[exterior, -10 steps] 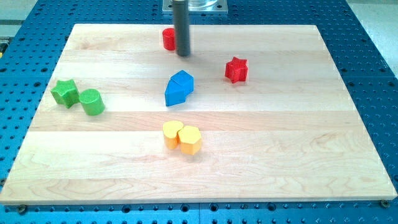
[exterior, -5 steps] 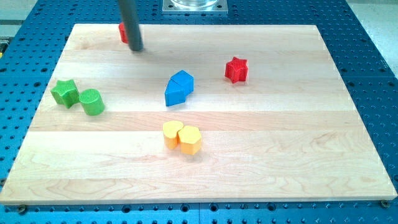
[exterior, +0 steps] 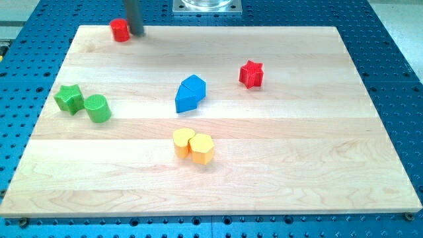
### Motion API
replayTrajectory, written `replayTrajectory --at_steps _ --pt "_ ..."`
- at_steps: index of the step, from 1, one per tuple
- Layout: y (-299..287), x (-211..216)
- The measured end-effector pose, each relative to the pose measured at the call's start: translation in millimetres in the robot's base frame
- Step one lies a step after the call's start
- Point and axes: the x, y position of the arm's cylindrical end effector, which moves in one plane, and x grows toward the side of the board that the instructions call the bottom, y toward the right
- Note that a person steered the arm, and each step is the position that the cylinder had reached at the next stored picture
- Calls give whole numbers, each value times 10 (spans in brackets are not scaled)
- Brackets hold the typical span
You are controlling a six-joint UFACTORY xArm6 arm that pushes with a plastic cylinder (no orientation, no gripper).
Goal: Move the red circle to the top left side of the board
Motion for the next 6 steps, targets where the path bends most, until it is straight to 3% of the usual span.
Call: replayTrajectory --at_steps 1,2,3,5,6 --pt "-164 60" --pt "288 242" --pt "-349 596" --pt "-287 446" --pt "901 462"
